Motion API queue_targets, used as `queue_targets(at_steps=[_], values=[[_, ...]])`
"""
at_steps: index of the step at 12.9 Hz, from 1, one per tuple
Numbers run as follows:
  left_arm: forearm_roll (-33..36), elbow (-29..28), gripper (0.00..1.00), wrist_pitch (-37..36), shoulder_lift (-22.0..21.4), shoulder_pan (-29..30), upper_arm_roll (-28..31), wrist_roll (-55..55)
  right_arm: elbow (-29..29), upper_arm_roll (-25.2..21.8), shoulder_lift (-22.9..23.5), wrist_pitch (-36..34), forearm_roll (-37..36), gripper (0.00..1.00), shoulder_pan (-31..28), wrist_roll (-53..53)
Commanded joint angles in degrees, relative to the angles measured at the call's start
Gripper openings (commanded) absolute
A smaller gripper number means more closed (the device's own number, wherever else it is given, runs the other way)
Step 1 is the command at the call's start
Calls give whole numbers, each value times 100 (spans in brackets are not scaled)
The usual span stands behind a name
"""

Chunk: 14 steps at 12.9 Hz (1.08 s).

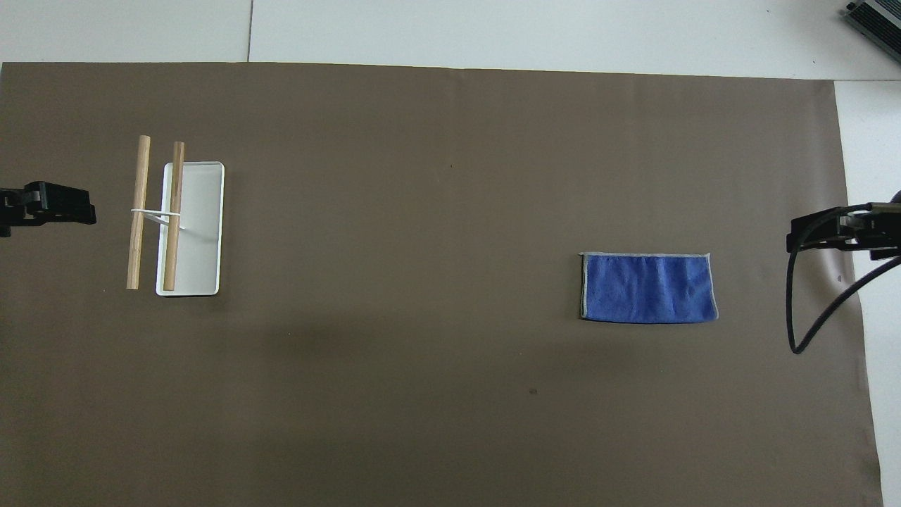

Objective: Right arm passes towel to left arm to hang

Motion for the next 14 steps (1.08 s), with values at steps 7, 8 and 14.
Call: queue_targets(at_steps=[7, 8, 14], values=[[82, -118, 100, -44, -119, 35, -27, -29, -146, -7, -128, -32, 16, 100, -44, -105], [82, -118, 100, -44, -119, 27, -27, -29, -181, -16, -154, -23, 16, 100, -44, -105], [82, -118, 100, -44, -119, 27, -27, -29, -1382, 11, -181, 1607, 24, 100, 53, -113]])
